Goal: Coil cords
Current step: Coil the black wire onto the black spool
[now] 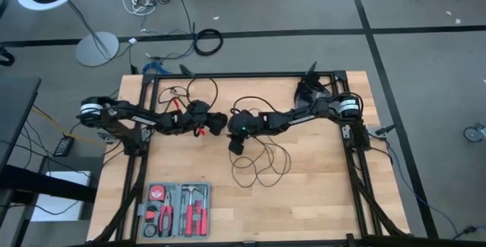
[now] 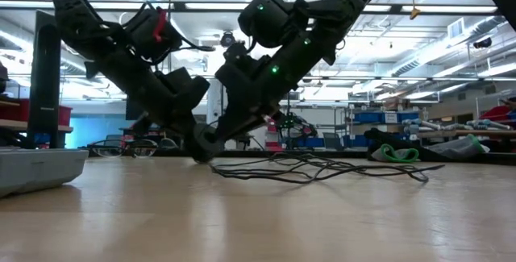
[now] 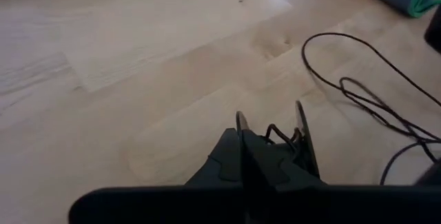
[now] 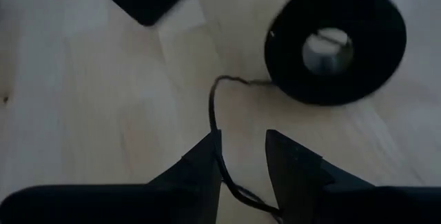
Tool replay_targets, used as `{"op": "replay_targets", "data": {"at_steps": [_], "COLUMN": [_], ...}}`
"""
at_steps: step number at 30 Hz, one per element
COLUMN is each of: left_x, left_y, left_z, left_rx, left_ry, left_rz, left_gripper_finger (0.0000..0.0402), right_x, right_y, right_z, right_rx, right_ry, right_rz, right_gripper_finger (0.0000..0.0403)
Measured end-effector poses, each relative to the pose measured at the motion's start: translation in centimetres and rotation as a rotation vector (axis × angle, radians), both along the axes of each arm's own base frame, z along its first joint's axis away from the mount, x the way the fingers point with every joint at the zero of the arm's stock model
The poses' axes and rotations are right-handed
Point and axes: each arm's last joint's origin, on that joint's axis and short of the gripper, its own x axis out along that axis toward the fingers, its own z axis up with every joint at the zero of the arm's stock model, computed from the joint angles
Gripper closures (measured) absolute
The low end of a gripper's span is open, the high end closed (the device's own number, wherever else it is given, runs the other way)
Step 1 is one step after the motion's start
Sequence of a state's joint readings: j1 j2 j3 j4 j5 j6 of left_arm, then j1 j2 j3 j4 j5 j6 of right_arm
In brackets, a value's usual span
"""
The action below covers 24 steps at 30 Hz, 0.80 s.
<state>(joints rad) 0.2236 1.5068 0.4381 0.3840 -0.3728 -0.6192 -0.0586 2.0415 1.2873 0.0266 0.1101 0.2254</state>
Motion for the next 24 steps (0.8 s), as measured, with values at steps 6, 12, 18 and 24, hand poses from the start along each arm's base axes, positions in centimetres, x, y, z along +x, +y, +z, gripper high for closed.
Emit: {"op": "replay_targets", "data": {"at_steps": [6,12,18,24], "left_x": [0.1,0.1,0.1,0.2], "left_y": [0.0,-0.1,-0.1,-0.2], "left_z": [0.1,0.0,0.0,-0.1], "left_rx": [-0.005,-0.006,-0.005,-0.031], "left_ry": [-0.016,-0.004,-0.001,-0.012], "left_rz": [-0.034,-0.055,-0.06,-0.098], "left_gripper_finger": [0.0401,0.0401,0.0401,0.0401], "right_x": [0.3,0.2,0.2,0.2], "right_y": [-0.4,-2.6,-4.1,-5.3], "right_z": [0.4,0.5,0.8,1.2], "right_rx": [-0.08,-0.091,-0.087,-0.093], "right_ry": [-0.045,-0.049,-0.083,-0.131], "right_rz": [0.035,0.002,0.027,0.049], "right_gripper_finger": [0.0303,0.0371,0.0398,0.0401]}}
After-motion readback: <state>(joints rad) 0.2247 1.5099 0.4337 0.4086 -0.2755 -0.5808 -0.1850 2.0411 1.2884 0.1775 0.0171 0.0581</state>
